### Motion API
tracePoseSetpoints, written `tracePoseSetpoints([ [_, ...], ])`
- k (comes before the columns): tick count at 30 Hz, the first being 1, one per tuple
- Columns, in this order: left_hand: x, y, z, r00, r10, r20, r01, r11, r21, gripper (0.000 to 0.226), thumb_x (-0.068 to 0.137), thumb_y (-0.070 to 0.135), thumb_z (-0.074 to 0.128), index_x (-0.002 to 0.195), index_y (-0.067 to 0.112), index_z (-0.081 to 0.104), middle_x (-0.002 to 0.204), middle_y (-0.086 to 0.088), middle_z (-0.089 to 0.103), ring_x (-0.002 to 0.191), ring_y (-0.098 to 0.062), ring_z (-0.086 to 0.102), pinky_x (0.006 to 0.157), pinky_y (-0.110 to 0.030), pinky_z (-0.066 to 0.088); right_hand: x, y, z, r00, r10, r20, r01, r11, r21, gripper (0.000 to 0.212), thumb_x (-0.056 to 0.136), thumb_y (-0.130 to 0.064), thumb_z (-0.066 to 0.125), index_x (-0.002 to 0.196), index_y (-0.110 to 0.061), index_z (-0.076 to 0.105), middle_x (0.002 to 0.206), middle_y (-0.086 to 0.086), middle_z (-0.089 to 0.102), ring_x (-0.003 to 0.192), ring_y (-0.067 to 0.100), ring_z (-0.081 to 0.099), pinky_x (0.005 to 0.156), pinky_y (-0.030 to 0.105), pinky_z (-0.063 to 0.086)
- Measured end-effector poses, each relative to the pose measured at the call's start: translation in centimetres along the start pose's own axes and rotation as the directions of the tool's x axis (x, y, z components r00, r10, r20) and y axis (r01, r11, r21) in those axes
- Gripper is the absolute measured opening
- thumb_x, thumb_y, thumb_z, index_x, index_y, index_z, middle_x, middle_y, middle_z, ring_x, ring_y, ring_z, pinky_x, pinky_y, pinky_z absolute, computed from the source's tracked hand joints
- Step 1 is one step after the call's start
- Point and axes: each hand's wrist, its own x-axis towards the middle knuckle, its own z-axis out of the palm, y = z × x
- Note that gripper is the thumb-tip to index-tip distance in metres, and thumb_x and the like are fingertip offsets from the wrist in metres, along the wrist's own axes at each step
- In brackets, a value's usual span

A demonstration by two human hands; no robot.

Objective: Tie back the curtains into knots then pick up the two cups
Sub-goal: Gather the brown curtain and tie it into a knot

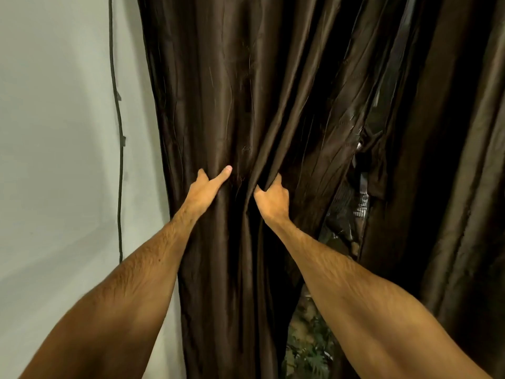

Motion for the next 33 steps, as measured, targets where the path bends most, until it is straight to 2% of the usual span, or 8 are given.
tracePoseSetpoints([
  [7, 2.6, -0.9, -1.8, 0.990, 0.107, 0.088, -0.090, 0.980, -0.179, 0.118, 0.059, 0.094, 0.062, 0.155, 0.030, 0.031, 0.145, 0.006, 0.054, 0.129, -0.017, 0.055, 0.108, -0.043, 0.047, -0.1, -1.6, 4.3, 0.984, -0.175, -0.022, 0.168, 0.968, -0.186, 0.031, 0.099, -0.034, 0.057, 0.119, -0.012, 0.065, 0.132, 0.010, 0.051, 0.125, 0.025, 0.048, 0.100, 0.027, 0.040],
  [10, 3.1, -1.0, -3.0, 0.985, 0.156, 0.074, -0.142, 0.976, -0.163, 0.108, 0.068, 0.089, 0.060, 0.154, 0.029, 0.033, 0.132, 0.004, 0.060, 0.117, -0.015, 0.061, 0.088, -0.033, 0.054, 0.2, -2.0, 6.2, 0.979, -0.202, -0.029, 0.183, 0.932, -0.313, 0.041, 0.097, -0.048, 0.054, 0.125, -0.020, 0.066, 0.148, 0.010, 0.034, 0.134, 0.033, 0.037, 0.113, 0.042, 0.037],
  [14, 3.9, -0.4, -4.5, 0.938, 0.306, -0.161, -0.303, 0.952, 0.041, 0.094, 0.074, 0.083, 0.059, 0.146, 0.023, 0.048, 0.135, 0.000, 0.051, 0.122, -0.016, 0.055, 0.102, -0.028, 0.045, 0.5, -3.7, 9.1, 0.969, -0.245, -0.040, 0.232, 0.949, -0.212, 0.059, 0.093, -0.057, 0.054, 0.140, -0.021, 0.056, 0.163, 0.008, 0.023, 0.142, 0.034, 0.039, 0.116, 0.053, 0.037],
  [18, 4.9, -0.3, -6.2, 0.913, 0.313, -0.262, -0.277, 0.947, 0.164, 0.112, 0.067, 0.093, 0.051, 0.156, 0.032, 0.023, 0.160, -0.004, 0.024, 0.147, -0.031, 0.029, 0.121, -0.053, 0.026, 0.7, -5.3, 12.0, 0.973, -0.223, -0.061, 0.227, 0.972, 0.063, 0.037, 0.100, -0.027, 0.058, 0.135, -0.015, 0.059, 0.139, 0.005, 0.057, 0.126, 0.023, 0.057, 0.104, 0.033, 0.050],
  [21, 5.1, -0.5, -7.9, 0.954, 0.234, -0.186, -0.228, 0.972, 0.055, 0.115, 0.070, 0.092, 0.051, 0.160, 0.033, 0.011, 0.167, -0.005, 0.014, 0.153, -0.032, 0.020, 0.122, -0.053, 0.023, 0.2, -6.6, 13.8, 0.977, -0.209, -0.031, 0.212, 0.969, 0.124, 0.021, 0.105, -0.023, 0.050, 0.108, -0.014, 0.069, 0.107, 0.001, 0.071, 0.102, 0.017, 0.067, 0.072, 0.010, 0.049],
  [26, 6.1, -1.4, -10.2, 0.975, 0.207, -0.084, -0.220, 0.955, -0.199, 0.102, 0.075, 0.088, 0.050, 0.154, 0.025, 0.035, 0.145, 0.003, 0.056, 0.131, -0.018, 0.054, 0.113, -0.036, 0.041, 0.5, -8.0, 18.9, 0.947, -0.313, 0.067, 0.312, 0.950, 0.025, 0.027, 0.104, -0.015, 0.048, 0.105, -0.004, 0.072, 0.101, 0.010, 0.074, 0.094, 0.025, 0.070, 0.082, 0.038, 0.057],
  [29, 6.2, -1.6, -11.1, 0.966, 0.219, -0.138, -0.245, 0.945, -0.218, 0.066, 0.096, 0.065, 0.047, 0.144, 0.020, 0.049, 0.125, 0.004, 0.064, 0.112, -0.014, 0.062, 0.094, -0.024, 0.045, 1.0, -8.3, 21.7, 0.936, -0.301, 0.185, 0.310, 0.950, -0.025, 0.027, 0.102, -0.010, 0.049, 0.113, 0.001, 0.071, 0.100, 0.013, 0.074, 0.095, 0.026, 0.071, 0.085, 0.039, 0.058],
  [33, 6.2, -2.6, -11.8, 0.957, 0.219, -0.190, -0.260, 0.938, -0.229, 0.061, 0.095, 0.061, 0.053, 0.141, 0.021, 0.052, 0.119, 0.005, 0.063, 0.107, -0.012, 0.061, 0.091, -0.022, 0.044, 0.7, -8.8, 23.9, 0.927, -0.228, 0.297, 0.191, 0.970, 0.148, 0.035, 0.108, -0.012, 0.040, 0.134, 0.000, 0.060, 0.125, 0.015, 0.068, 0.122, 0.026, 0.062, 0.112, 0.031, 0.043],
])
